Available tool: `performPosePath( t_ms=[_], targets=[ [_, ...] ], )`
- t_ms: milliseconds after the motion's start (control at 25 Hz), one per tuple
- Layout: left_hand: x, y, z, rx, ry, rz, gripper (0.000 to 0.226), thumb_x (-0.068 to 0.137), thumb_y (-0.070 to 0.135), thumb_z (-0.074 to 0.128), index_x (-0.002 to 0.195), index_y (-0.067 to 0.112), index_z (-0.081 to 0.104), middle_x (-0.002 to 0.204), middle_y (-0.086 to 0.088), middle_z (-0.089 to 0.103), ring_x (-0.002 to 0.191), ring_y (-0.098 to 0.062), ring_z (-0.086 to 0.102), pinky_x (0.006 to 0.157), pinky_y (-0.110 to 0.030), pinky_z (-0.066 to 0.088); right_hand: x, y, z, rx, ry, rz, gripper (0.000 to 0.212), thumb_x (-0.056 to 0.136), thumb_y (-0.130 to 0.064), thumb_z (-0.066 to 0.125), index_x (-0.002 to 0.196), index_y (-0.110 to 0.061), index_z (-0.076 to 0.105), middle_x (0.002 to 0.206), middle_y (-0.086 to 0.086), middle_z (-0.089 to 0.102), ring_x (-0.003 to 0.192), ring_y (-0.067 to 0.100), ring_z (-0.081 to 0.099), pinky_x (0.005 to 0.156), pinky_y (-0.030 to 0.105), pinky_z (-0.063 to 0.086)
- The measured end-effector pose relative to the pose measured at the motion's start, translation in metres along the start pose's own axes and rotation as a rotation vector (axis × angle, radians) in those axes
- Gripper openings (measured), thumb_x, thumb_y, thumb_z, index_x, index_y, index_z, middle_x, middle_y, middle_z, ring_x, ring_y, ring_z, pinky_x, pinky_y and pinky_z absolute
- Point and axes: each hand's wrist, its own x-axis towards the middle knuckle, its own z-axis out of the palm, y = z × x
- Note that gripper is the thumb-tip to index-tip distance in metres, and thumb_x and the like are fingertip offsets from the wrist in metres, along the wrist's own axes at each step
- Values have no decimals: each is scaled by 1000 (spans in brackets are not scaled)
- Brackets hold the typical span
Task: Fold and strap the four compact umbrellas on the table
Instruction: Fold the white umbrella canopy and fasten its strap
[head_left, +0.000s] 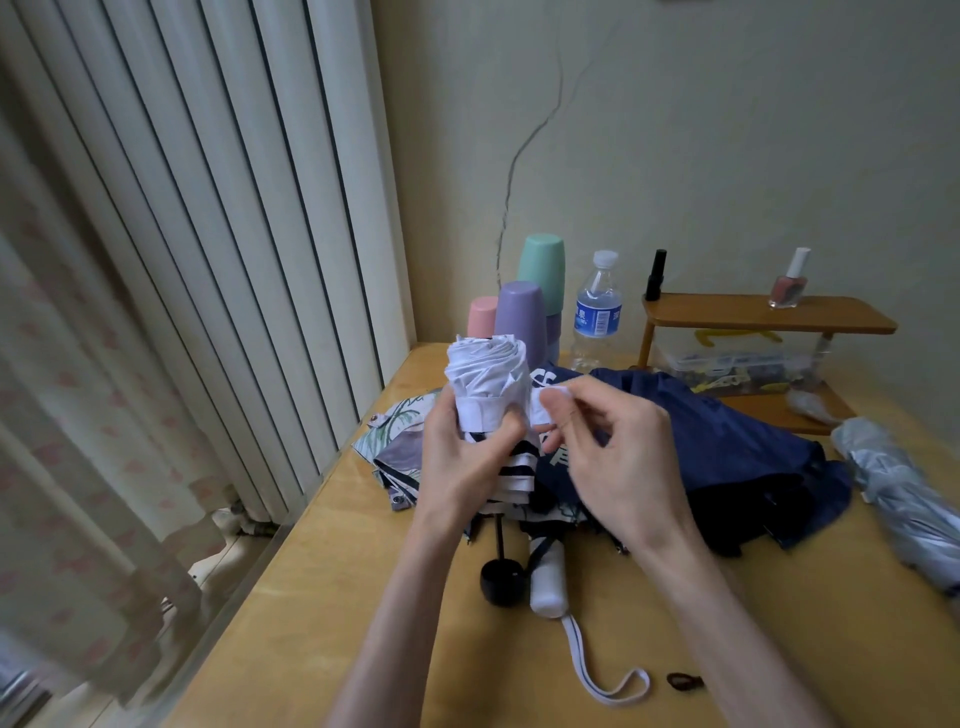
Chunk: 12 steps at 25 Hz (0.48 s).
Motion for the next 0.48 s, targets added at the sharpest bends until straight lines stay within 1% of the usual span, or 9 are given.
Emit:
performPosePath(
  t_ms=[80,120,200,240,280,320,360,440,480],
  targets=[
    [-1,2,10,68,-2,83,34,89,17,77,121,15,66,109,4,75,97,-1,68,84,-22,52,-1,-9,8,-249,5,-211,25,105,-17,62,83,-8,65,71,-1,62,65,18,57,60,37,48],
    [-1,2,13,94,8,109,40,86,22,75,124,19,64,115,5,73,104,-1,68,87,-24,52,-1,-10,10,-325,9,-280,25,105,-17,61,81,-8,63,73,0,60,66,19,55,59,37,47],
    [0,2,13,92,8,122,44,83,30,74,125,24,61,117,11,71,110,-3,67,91,-27,54,0,-8,6,-335,25,-331,24,105,-14,60,82,-6,63,75,2,60,67,21,56,60,37,48],
    [1,2,11,79,-9,131,44,84,34,74,126,24,61,118,10,71,112,-6,68,94,-30,55,1,-7,3,-283,40,-308,23,105,-13,62,83,-6,65,74,0,60,66,19,56,60,34,48],
    [2,2,8,75,-37,139,44,87,36,74,127,24,61,121,6,71,115,-10,68,97,-36,56,2,-5,1,-220,52,-266,21,104,-12,65,84,-6,67,74,-2,60,66,17,56,60,29,46],
    [3,2,5,79,-73,143,43,90,35,74,130,26,60,124,2,70,118,-13,67,99,-38,56,1,-5,0,-175,50,-226,19,103,-12,68,85,-7,68,73,-5,60,65,14,55,60,26,45],
    [3,4,5,81,-107,134,45,92,30,75,133,27,57,124,3,70,118,-12,67,98,-35,55,1,-6,1,-157,36,-196,18,102,-12,70,85,-8,68,73,-7,60,66,13,56,60,25,45],
    [0,9,8,87,-175,79,52,93,11,77,135,23,49,112,18,73,105,0,69,88,-21,54,0,-8,6,-169,1,-163,17,100,-16,73,84,-11,68,74,-8,63,67,12,60,61,26,49],
    [-2,12,11,108,-206,66,55,92,4,76,134,21,46,104,22,73,98,3,68,84,-19,53,0,-9,6,-172,-6,-149,17,98,-18,74,83,-12,68,74,-8,65,67,12,62,62,26,50]
  ],
)
